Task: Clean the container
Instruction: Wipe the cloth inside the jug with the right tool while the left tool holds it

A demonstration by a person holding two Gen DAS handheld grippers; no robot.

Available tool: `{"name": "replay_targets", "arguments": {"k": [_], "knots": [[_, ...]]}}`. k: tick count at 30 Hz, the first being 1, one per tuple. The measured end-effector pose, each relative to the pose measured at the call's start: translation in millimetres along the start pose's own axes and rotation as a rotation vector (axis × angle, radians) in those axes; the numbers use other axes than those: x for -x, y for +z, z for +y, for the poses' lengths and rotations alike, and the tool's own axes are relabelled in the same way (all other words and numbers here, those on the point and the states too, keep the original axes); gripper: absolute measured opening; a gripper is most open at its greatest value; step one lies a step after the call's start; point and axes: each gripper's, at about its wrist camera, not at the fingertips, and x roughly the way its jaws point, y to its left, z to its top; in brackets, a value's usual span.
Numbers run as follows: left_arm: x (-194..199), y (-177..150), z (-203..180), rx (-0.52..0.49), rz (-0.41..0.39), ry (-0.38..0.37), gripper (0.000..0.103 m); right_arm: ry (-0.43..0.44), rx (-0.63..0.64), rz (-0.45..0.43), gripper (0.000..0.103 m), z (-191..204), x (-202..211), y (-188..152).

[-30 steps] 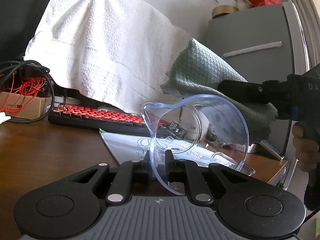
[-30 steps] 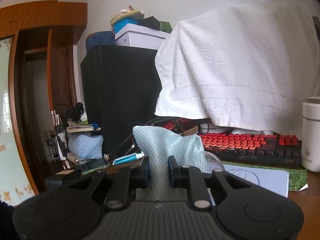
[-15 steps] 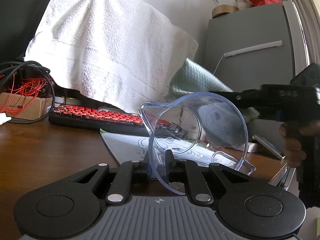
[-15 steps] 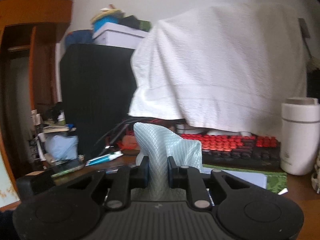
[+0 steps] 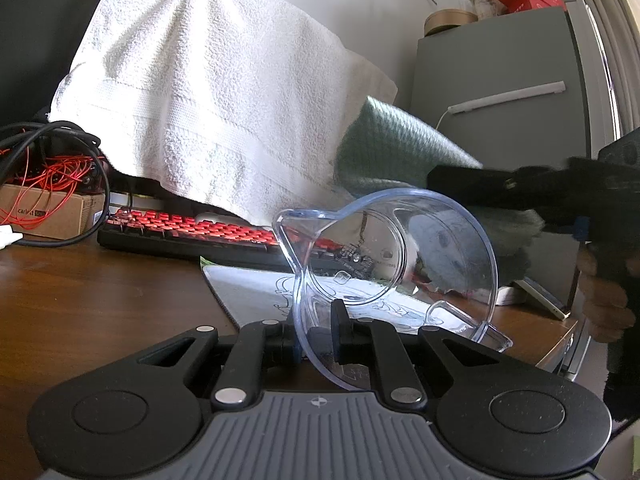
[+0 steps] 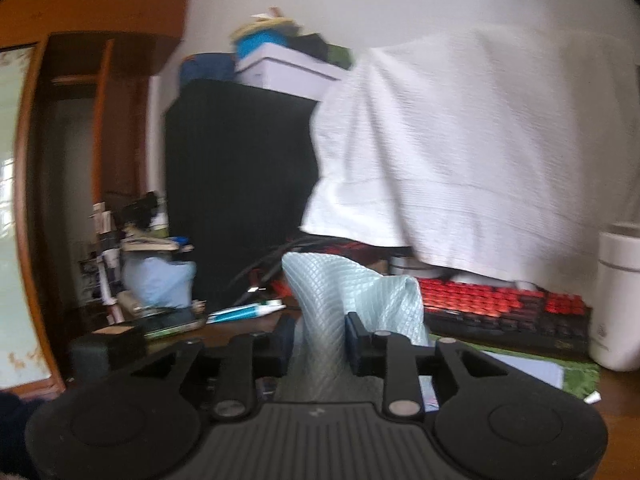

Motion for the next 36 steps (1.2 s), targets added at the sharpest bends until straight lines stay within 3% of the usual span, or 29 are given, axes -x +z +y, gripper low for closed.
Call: {"name": "replay_targets", "arguments": {"k": [4,9,19,22,26,36], "knots": [[0,0,0,-0.001,0.001,0.002,0.014,-0.015,0.042,0.006,0.029,7,-2,2],[0,0,0,-0.004,0.003,0.003,0.014,-0.048,-0.022,0.006,0.023,-7,-4,4],[0,0,0,-0.007,0.005,0.000,0.015,-0.121,-0.167,0.003,0.023,-38,-11,0],[-1,0,0,-0.007,0.005,-0.001,0.015,-0.143,-0.211,0.002,0.025,-48,-13,-1],[-1,0,0,-0.006,0.005,-0.001,0.015,-0.156,-0.177,0.001,0.030,-37,-13,-3],[0,0,-1,-0.007,0.004,0.004,0.015,-0.053,-0.127,0.001,0.030,-16,-3,-2]]}}
